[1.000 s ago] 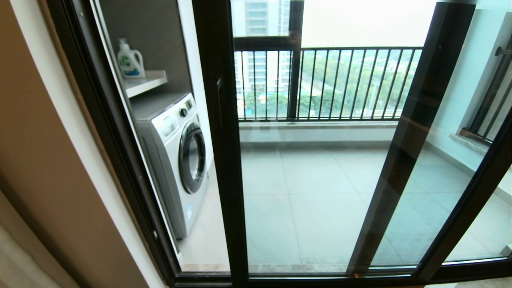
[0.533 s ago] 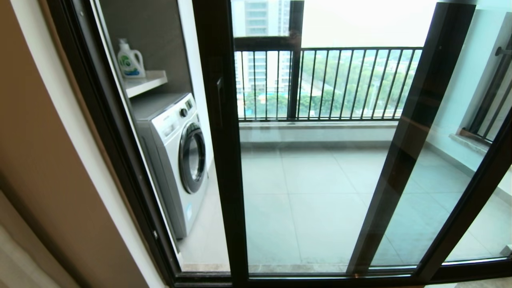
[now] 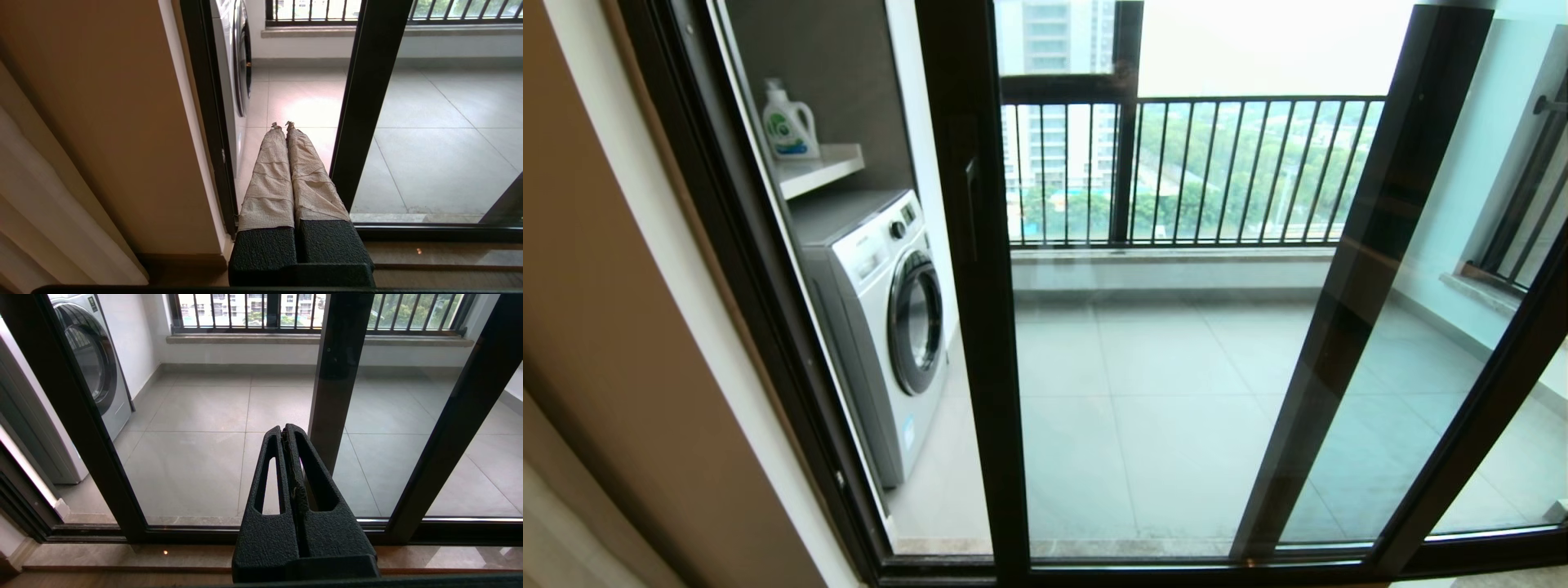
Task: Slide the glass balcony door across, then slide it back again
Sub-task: Close the slid door
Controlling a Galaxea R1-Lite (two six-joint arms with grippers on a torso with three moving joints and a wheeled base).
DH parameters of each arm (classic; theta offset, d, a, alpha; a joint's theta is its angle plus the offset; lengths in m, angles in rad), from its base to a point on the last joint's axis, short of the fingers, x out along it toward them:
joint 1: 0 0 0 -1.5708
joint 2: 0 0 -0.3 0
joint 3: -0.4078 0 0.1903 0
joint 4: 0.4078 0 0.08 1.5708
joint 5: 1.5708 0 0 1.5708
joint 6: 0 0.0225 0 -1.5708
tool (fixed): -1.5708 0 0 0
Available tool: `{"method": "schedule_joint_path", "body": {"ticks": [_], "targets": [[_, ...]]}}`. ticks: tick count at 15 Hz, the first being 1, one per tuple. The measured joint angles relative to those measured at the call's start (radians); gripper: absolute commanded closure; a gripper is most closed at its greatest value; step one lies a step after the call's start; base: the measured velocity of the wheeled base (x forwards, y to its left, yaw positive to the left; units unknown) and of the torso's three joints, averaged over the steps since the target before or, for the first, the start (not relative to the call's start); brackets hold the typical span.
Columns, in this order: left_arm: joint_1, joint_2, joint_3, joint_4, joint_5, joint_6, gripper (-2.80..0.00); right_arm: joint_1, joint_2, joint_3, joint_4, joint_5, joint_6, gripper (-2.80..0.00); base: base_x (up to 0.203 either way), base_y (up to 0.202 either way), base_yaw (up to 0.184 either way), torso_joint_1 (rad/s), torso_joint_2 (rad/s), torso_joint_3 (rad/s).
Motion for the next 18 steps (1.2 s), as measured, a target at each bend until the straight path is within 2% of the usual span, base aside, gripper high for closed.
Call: {"method": "schedule_joint_path", "body": {"ticks": [12,15,18], "targets": [[0.0,0.0,-0.024,0.012,0.009,0.014,0.0,0.0,0.0,0.0,0.0,0.0,-0.001,0.0,0.0,0.0,0.0,0.0,0.0,0.0],[0.002,0.065,-0.172,0.038,0.021,0.013,0.0,0.0,0.0,0.0,0.0,-0.001,0.0,0.0,0.0,0.0,0.0,0.0,0.0,0.0],[0.005,0.258,-0.356,0.049,0.042,0.017,0.0,0.0,0.0,0.0,0.0,0.0,-0.001,0.0,0.0,0.0,0.0,0.0,0.0,0.0]]}}
